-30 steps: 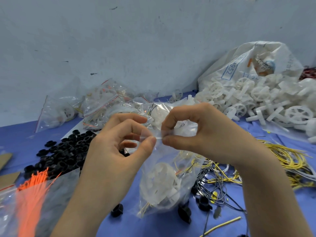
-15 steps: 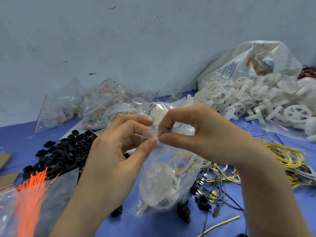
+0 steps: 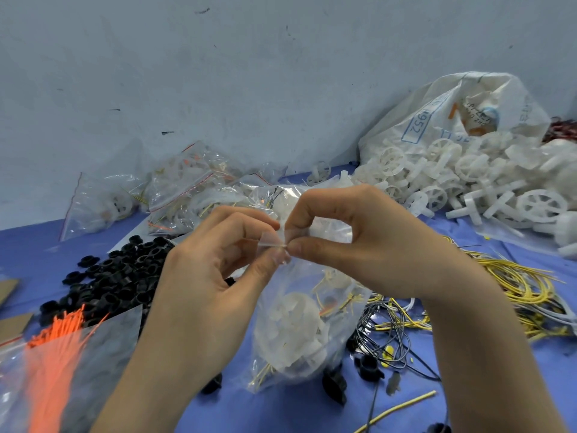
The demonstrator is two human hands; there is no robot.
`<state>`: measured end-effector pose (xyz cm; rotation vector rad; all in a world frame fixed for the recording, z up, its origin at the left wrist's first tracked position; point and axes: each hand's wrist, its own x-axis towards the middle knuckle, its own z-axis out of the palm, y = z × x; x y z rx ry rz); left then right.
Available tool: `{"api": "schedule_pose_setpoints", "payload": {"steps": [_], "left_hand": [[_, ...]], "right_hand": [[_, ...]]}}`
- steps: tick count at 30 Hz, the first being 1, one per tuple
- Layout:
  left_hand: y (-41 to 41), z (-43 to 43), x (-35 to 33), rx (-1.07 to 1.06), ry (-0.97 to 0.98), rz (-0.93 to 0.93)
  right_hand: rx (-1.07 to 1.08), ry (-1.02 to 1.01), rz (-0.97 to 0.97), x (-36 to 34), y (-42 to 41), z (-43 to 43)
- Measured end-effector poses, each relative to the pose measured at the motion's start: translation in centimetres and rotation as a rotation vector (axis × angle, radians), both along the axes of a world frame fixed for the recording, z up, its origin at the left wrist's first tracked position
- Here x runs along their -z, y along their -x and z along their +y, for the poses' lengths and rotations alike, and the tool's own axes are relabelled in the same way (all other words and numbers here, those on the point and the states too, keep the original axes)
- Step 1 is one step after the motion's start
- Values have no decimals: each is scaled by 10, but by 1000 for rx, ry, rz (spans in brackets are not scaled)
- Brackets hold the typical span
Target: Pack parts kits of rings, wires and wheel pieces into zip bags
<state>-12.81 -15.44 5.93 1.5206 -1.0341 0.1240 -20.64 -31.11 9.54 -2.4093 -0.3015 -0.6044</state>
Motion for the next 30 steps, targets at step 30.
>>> {"api": "schedule_pose_setpoints", "payload": {"steps": [30], "left_hand": [[-4, 6, -1, -76, -97, -202]], "right_hand": [[45, 69, 32, -4, 5, 7]]}}
